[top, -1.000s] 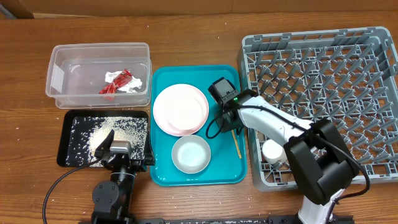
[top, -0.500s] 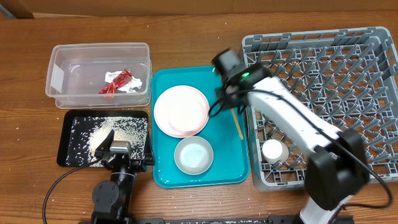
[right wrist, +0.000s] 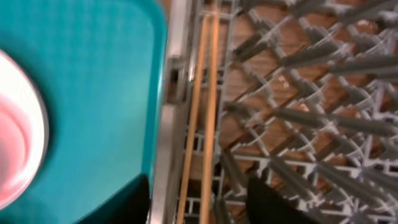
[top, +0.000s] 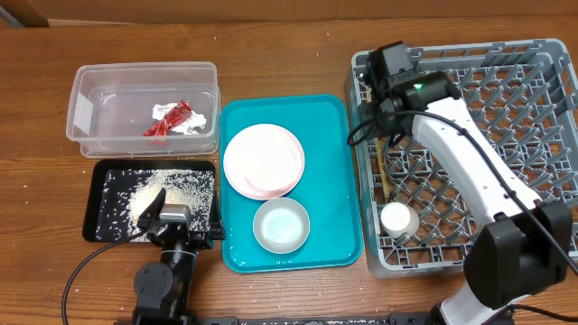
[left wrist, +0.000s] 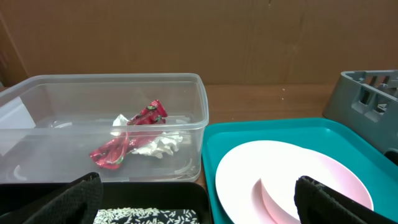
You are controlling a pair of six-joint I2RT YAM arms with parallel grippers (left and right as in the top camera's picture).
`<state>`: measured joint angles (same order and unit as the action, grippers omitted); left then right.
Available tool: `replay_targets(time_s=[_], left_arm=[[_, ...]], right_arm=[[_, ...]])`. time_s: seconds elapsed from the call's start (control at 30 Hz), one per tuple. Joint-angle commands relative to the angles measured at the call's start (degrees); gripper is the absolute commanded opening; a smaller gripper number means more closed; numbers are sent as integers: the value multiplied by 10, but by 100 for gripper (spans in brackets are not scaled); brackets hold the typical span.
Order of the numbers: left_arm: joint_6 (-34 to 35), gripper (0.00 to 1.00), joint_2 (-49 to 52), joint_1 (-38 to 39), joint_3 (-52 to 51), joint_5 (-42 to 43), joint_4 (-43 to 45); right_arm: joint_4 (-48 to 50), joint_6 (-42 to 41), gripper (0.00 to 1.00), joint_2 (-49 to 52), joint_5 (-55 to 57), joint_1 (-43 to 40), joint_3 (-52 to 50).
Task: Sort waste into correct bins and load items into the dishwasher
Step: 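Reach the right gripper to the white bowl and grip its rim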
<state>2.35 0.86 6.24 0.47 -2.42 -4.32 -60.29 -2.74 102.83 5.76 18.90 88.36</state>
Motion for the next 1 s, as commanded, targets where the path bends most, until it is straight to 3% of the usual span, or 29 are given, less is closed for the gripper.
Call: replay_targets(time_s=[0.0,0.23,0.47,0.63,0.83,0.97], left_arm=[[-11,100,-4,-5,-2,-7,2],[-11,100,-4,-5,-2,-7,2],[-11,100,-4,-5,-2,-7,2],[-11,100,-4,-5,-2,-7,2],[-11,100,-4,-5,-2,-7,2],[-11,100,-4,-5,-2,-7,2]], right_arm=[[-2,10,57,-14,-37,21,3],[-29,-28,55,-52,-146,74,5],[-83,-14,51,-48,-150,169,-42],[-23,2,52,-48,-95,257,-122],[94,19,52,-48,-56,288,-220],[96,35,43,-48,-61,286,-223]])
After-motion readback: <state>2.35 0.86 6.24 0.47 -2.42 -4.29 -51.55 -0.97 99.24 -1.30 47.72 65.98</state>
